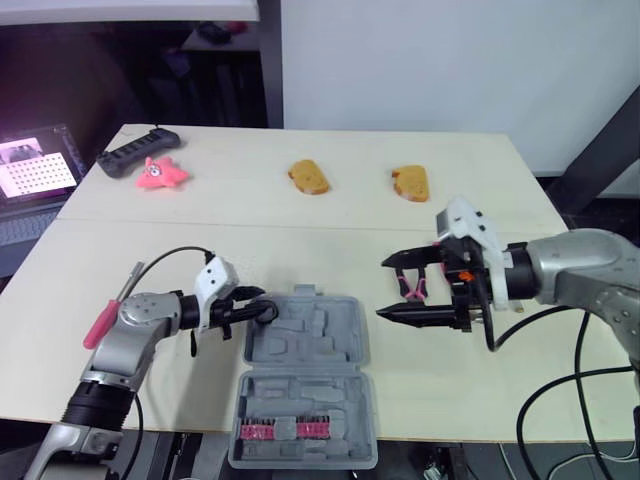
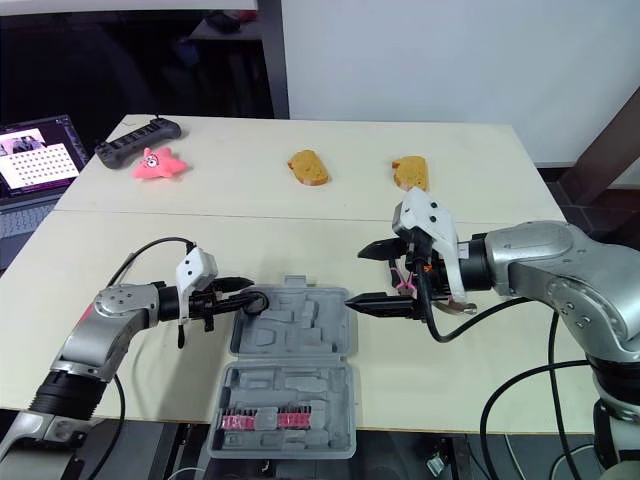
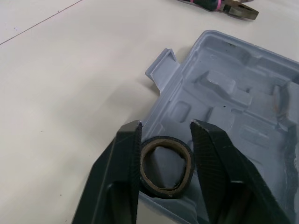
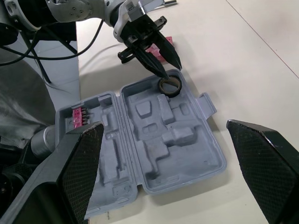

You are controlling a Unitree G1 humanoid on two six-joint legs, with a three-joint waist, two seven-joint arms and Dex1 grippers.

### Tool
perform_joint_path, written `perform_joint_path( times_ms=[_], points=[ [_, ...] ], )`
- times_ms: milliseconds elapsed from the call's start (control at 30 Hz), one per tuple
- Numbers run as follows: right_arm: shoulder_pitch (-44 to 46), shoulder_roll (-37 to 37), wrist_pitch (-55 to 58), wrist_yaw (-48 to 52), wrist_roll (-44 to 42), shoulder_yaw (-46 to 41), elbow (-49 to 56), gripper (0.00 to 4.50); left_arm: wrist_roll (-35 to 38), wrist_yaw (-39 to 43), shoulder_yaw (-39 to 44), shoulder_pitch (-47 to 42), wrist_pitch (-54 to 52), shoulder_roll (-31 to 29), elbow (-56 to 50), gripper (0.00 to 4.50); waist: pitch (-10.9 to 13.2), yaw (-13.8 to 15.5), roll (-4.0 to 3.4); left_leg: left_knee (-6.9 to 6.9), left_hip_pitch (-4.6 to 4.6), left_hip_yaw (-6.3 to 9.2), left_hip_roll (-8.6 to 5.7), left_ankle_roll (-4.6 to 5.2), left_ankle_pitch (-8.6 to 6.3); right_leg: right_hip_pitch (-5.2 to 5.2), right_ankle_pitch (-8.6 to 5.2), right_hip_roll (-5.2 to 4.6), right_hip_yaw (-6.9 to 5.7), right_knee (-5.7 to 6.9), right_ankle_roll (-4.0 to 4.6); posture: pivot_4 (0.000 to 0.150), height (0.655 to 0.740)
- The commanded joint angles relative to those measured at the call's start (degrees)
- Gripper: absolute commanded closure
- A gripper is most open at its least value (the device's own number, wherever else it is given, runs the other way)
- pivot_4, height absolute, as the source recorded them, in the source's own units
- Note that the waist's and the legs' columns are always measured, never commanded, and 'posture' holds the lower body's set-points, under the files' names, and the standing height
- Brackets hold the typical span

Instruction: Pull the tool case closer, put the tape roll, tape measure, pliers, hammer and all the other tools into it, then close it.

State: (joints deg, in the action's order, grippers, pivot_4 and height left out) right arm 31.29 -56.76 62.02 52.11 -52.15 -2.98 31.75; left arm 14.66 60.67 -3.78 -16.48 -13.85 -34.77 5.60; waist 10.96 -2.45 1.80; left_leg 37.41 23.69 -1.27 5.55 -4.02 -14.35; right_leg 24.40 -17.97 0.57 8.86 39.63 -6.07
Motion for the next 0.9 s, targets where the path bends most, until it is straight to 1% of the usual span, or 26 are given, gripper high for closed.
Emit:
perform_joint_path(
  times_ms=[33, 133, 333, 433, 500, 600, 700, 767, 800, 900],
  points=[
    [0.54, -0.74, -0.41, 0.05, -0.52, -1.45, 0.68, 0.00, -0.94, 0.75, -0.95, -0.62, 2.22, -0.20, 0.21, 2.89, 0.00, 0.00, 0.00, 0.00, 0.00, 0.00, 0.00, 0.00, 0.00, 0.00, 0.00, 0.00, 0.00, 0.00, 0.00, 0.150, 0.7129],
    [0.64, -0.73, -0.46, 0.07, -0.48, -1.38, 0.62, 0.00, -2.11, 0.89, -1.89, -1.40, 3.11, 0.13, 1.86, 2.89, 0.00, -0.01, 0.00, 0.00, 0.00, 0.00, 0.00, 0.00, 0.00, 0.00, 0.00, 0.00, 0.00, 0.00, 0.00, 0.150, 0.7129],
    [1.50, -0.40, -0.86, 0.11, 0.15, -0.74, 0.09, 0.00, -6.37, 0.36, -5.21, -3.58, 7.51, 1.73, 10.38, 2.89, -0.01, -0.03, -0.02, 0.01, 0.00, 0.00, 0.00, 0.00, 0.00, 0.00, 0.00, 0.00, 0.00, 0.01, 0.00, 0.150, 0.7129],
    [1.22, -0.46, -0.98, 0.14, 0.15, -0.97, 0.16, 0.00, -7.69, 0.86, -6.11, -3.61, 8.76, 1.22, 11.39, 2.89, -0.05, 0.01, -0.08, 0.00, -0.01, 0.00, 0.00, 0.00, 0.00, 0.00, 0.00, 0.00, 0.00, 0.02, 0.00, 0.150, 0.7129],
    [0.18, -0.22, -2.33, 0.35, 0.76, -1.41, 0.28, 0.00, -5.69, 1.28, -4.70, -3.46, 6.27, 0.63, 7.76, 2.89, -0.05, -0.01, -0.08, 0.00, -0.02, 0.00, 0.00, 0.00, 0.00, 0.00, 0.00, 0.00, 0.00, 0.03, 0.00, 0.150, 0.7129],
    [-0.80, 0.71, -3.62, 0.61, -0.52, -2.77, 0.53, 0.00, -2.34, 1.41, -2.01, -2.87, 2.05, -0.89, 1.31, 2.89, -0.04, -0.08, -0.07, 0.00, -0.02, 0.00, 0.00, 0.00, 0.00, 0.00, 0.00, 0.00, 0.00, 0.04, 0.00, 0.150, 0.7129],
    [-2.28, 1.23, -4.35, 1.01, -1.42, -4.02, -0.59, 0.00, 0.18, 0.04, 1.28, -2.00, -3.14, -3.03, -3.95, 2.89, -0.05, -0.04, -0.08, -0.03, -0.01, 0.01, 0.01, 0.00, 0.00, 0.01, 0.00, 0.00, -0.02, 0.07, -0.01, 0.150, 0.7129],
    [-4.73, 2.34, -5.14, 2.60, -2.43, -5.54, -3.66, 0.00, 1.93, -1.20, 5.16, -0.78, -5.01, -4.95, -6.52, 2.36, -0.06, -0.03, -0.05, -0.02, -0.02, 0.01, 0.01, 0.00, 0.00, 0.01, 0.00, 0.00, -0.02, 0.07, -0.01, 0.150, 0.7129],
    [-6.34, 2.62, -6.78, 3.43, -1.21, -5.72, -5.25, 0.00, 2.70, -1.42, 6.98, 0.03, -5.53, -5.98, -7.46, 2.03, -0.06, -0.04, -0.04, 0.00, -0.02, 0.02, 0.01, 0.00, 0.00, -0.01, 0.00, 0.00, -0.03, 0.07, -0.01, 0.150, 0.7129],
    [-12.79, 3.96, -14.07, 5.96, 3.31, -7.10, -9.70, 0.00, 4.02, -1.93, 13.15, 4.07, -5.10, -9.43, -9.07, 0.56, -0.07, -0.13, -0.02, 0.01, -0.02, 0.00, 0.01, 0.00, 0.00, -0.02, 0.00, 0.00, -0.02, 0.06, -0.01, 0.150, 0.7129]
  ],
)
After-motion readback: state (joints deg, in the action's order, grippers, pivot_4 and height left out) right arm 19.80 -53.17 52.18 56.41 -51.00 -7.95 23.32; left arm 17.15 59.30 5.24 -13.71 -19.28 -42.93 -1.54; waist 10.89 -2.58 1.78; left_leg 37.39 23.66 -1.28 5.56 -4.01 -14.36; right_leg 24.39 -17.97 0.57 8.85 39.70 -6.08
